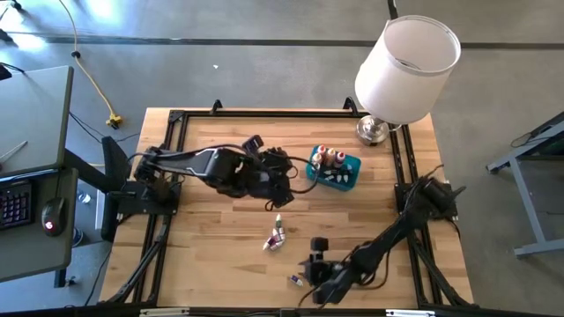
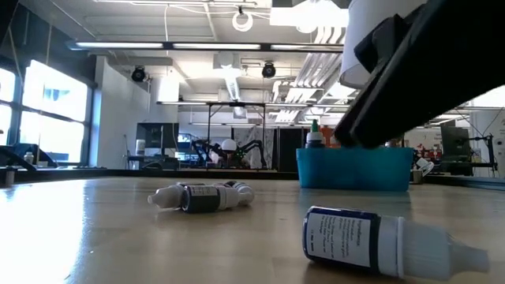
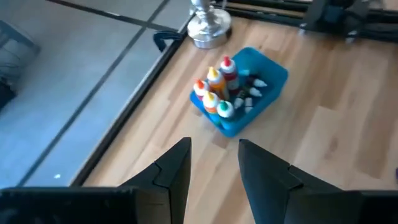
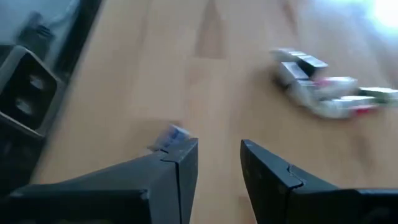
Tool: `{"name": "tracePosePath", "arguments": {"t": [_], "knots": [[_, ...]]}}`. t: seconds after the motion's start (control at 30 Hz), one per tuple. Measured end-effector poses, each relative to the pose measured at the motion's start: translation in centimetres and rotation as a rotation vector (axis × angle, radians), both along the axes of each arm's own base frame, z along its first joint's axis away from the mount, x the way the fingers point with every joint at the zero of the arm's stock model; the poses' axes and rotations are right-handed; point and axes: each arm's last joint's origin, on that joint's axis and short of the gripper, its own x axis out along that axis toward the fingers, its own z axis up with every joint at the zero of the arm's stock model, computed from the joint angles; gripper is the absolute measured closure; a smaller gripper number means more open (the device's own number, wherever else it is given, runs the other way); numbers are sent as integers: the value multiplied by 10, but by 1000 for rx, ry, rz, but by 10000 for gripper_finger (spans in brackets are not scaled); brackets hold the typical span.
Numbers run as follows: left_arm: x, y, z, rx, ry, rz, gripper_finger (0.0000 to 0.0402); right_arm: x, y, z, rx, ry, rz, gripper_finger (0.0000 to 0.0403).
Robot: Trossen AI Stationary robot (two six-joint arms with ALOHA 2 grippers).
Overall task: Pick & Place food coloring
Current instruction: Put the small dark blue food coloring bottle into the blue bin
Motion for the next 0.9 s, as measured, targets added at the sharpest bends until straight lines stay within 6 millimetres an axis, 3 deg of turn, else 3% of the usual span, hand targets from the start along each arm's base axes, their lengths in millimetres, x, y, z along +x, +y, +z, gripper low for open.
{"name": "tracePosePath", "arguments": {"t": [0.13, 0.3, 0.6, 0.73, 0.9], "knots": [[1, -15, -4, -41, -10, -21, 273, 18, 18, 0, 45, 55, -37, 289], [-3, -33, -6, -57, -25, -38, 273, 25, 28, -8, 61, 90, -128, 289], [-6, -51, -6, -60, -40, -84, 273, 23, 20, -45, 81, 185, -184, 289], [-6, -50, -6, -47, -35, -79, 273, 20, 16, -44, 2, 204, -139, 299], [-7, -48, -6, 23, -31, -70, 273, 19, 15, -35, -18, 216, -80, 340]]}}
